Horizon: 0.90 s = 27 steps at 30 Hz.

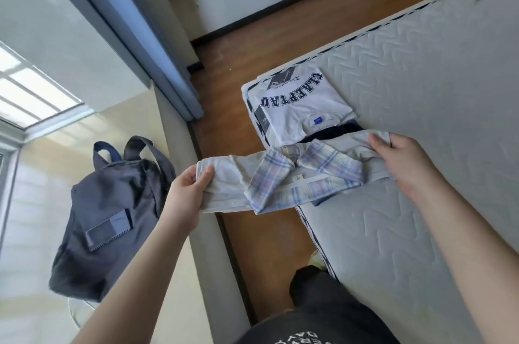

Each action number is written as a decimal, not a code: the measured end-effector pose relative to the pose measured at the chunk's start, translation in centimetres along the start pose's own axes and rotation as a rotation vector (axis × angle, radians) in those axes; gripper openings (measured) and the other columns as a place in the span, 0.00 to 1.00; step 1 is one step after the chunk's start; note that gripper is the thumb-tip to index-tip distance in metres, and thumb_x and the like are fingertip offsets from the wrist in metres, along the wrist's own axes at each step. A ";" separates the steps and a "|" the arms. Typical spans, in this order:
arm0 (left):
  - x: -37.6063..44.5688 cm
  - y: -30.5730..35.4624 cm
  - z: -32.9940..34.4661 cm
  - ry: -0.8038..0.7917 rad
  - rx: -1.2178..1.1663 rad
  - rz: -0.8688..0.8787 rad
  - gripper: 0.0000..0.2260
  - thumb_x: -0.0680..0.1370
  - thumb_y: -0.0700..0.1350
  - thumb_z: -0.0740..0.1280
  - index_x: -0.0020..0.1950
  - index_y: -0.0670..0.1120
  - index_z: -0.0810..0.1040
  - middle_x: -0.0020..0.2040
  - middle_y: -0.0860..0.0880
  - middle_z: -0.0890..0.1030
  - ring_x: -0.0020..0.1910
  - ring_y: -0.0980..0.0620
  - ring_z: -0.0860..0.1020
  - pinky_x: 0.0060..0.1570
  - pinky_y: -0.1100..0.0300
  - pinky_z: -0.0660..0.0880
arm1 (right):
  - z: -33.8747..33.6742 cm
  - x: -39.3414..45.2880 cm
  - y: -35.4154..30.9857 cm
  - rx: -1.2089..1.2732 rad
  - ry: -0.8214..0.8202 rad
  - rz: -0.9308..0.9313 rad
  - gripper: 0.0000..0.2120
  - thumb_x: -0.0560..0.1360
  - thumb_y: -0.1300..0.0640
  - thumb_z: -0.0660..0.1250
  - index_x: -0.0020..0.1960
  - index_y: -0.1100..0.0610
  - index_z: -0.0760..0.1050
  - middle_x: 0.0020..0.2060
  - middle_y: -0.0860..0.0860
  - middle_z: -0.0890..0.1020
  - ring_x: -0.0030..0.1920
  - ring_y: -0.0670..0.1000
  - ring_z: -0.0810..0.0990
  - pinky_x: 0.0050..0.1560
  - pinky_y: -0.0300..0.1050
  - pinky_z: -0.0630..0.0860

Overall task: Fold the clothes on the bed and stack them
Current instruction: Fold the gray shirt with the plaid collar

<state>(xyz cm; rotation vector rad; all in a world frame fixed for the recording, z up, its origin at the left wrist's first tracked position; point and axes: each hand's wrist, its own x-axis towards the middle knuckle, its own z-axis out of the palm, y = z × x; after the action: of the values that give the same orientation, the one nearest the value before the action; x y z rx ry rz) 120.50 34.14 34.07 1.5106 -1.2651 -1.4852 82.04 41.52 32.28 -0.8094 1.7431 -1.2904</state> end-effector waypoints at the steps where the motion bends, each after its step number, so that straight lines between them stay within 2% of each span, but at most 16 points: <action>1: 1.0 0.2 0.1 0.008 -0.004 -0.008 0.11 0.78 0.53 0.68 0.54 0.48 0.83 0.52 0.42 0.84 0.52 0.41 0.83 0.57 0.41 0.78 | 0.4 1.5 0.0 0.007 -0.016 0.014 0.09 0.78 0.52 0.67 0.46 0.55 0.82 0.45 0.52 0.86 0.47 0.51 0.82 0.58 0.55 0.76; 4: 4.0 1.4 0.6 0.038 -0.041 -0.032 0.10 0.79 0.51 0.68 0.53 0.47 0.83 0.52 0.41 0.84 0.52 0.39 0.82 0.56 0.42 0.78 | 1.4 5.8 -0.2 0.046 -0.051 0.063 0.08 0.78 0.52 0.67 0.46 0.54 0.83 0.45 0.50 0.86 0.48 0.50 0.83 0.59 0.54 0.76; 8: 7.4 2.9 1.4 0.075 -0.087 -0.040 0.09 0.78 0.51 0.69 0.54 0.47 0.82 0.51 0.42 0.84 0.50 0.42 0.83 0.52 0.46 0.80 | 1.9 11.1 -1.1 0.056 -0.102 0.093 0.10 0.78 0.51 0.68 0.50 0.57 0.82 0.47 0.51 0.86 0.52 0.54 0.83 0.62 0.60 0.75; 11: 9.7 3.5 2.1 0.102 -0.118 -0.042 0.10 0.79 0.52 0.68 0.55 0.47 0.82 0.52 0.42 0.84 0.51 0.43 0.83 0.48 0.50 0.80 | 1.9 14.9 -2.1 0.011 -0.153 0.071 0.09 0.77 0.50 0.68 0.48 0.53 0.83 0.47 0.51 0.86 0.52 0.54 0.83 0.61 0.61 0.75; 14: 11.8 3.9 2.8 0.116 -0.162 -0.052 0.11 0.79 0.52 0.67 0.55 0.48 0.82 0.53 0.42 0.84 0.51 0.44 0.83 0.50 0.49 0.79 | 1.7 17.9 -2.9 -0.011 -0.176 0.067 0.09 0.76 0.48 0.67 0.48 0.51 0.83 0.47 0.52 0.86 0.51 0.56 0.83 0.60 0.62 0.76; 16: 13.5 4.3 3.2 0.116 -0.170 -0.061 0.11 0.78 0.53 0.68 0.55 0.47 0.82 0.53 0.42 0.84 0.51 0.45 0.83 0.47 0.52 0.80 | 1.8 20.0 -3.1 -0.028 -0.172 0.042 0.09 0.77 0.47 0.66 0.47 0.49 0.83 0.46 0.51 0.86 0.50 0.55 0.84 0.59 0.60 0.76; 19: 16.2 4.5 4.5 0.103 -0.198 -0.076 0.09 0.78 0.51 0.68 0.53 0.47 0.82 0.52 0.43 0.84 0.50 0.46 0.84 0.42 0.58 0.80 | 2.3 22.9 -3.3 -0.071 -0.138 0.030 0.10 0.78 0.47 0.65 0.47 0.51 0.81 0.46 0.51 0.86 0.51 0.55 0.83 0.59 0.58 0.76; 27: 26.7 4.8 7.3 0.058 -0.259 -0.163 0.10 0.78 0.49 0.69 0.53 0.44 0.82 0.51 0.42 0.84 0.48 0.44 0.83 0.44 0.53 0.81 | 3.6 32.2 -3.1 -0.065 -0.136 0.137 0.09 0.79 0.51 0.65 0.47 0.54 0.81 0.45 0.51 0.86 0.45 0.51 0.84 0.51 0.49 0.78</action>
<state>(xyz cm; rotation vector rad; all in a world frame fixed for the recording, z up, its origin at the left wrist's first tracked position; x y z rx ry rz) 109.45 8.91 28.55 1.4982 -0.8945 -1.6265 70.06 11.65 27.39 -0.7812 1.7079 -1.0682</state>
